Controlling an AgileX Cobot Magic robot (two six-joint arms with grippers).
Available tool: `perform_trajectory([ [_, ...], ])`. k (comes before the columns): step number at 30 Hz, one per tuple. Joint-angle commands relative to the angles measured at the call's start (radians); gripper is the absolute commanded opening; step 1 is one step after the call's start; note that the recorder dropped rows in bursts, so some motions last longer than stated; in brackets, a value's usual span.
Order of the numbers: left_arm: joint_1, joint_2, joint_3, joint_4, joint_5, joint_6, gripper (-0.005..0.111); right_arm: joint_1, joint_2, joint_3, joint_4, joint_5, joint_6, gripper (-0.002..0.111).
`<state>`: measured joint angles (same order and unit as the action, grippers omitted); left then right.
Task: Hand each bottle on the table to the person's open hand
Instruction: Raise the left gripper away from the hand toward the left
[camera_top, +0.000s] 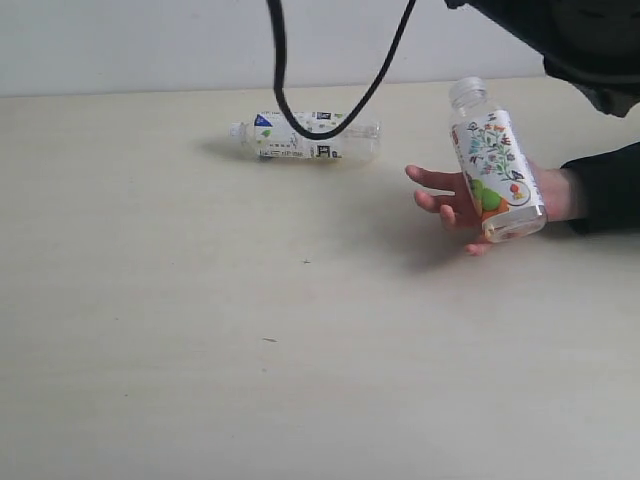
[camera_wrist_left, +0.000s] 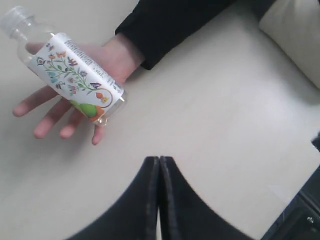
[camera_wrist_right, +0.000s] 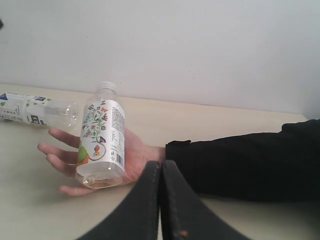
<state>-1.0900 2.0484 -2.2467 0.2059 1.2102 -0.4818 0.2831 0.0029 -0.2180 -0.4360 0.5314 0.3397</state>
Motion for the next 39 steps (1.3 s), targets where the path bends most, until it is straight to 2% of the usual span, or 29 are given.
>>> perform_trajectory([
  [1,-0.042,-0.136,0.156,0.072,0.011,0.010,0.000,0.003,-0.003,0.004,0.010,-0.004,0.003,0.000],
  [5,-0.042,-0.283,0.394,0.081,-0.089,0.004,0.000,0.003,-0.003,0.004,0.010,-0.004,0.003,0.000],
  [7,-0.042,-0.384,0.541,0.097,-0.191,0.000,0.000,0.003,-0.003,0.004,0.010,-0.004,0.003,0.000],
  [9,-0.042,-0.485,0.666,0.097,-0.319,0.000,0.000,0.003,-0.003,0.004,0.010,-0.004,0.003,0.000],
  [14,-0.042,-0.765,1.061,0.108,-0.765,-0.004,0.000,0.003,-0.003,0.004,0.010,-0.004,0.003,0.000],
  [17,-0.037,-0.909,1.288,0.176,-1.027,-0.008,0.000,0.003,-0.003,0.004,0.010,-0.004,0.003,0.000],
  [19,-0.021,-0.999,1.409,0.209,-1.139,-0.008,0.000,0.003,-0.003,0.004,0.010,-0.004,0.003,0.000],
  [26,0.094,-1.239,1.734,0.210,-1.377,0.011,0.000,0.003,-0.003,0.004,0.010,-0.004,0.003,0.000],
  [31,0.186,-1.308,1.887,0.191,-1.450,0.031,0.000,0.003,-0.003,0.004,0.010,-0.004,0.003,0.000],
  [39,0.197,-1.314,2.054,0.185,-1.592,0.097,0.000,0.003,-0.003,0.004,0.010,-0.004,0.003,0.000],
])
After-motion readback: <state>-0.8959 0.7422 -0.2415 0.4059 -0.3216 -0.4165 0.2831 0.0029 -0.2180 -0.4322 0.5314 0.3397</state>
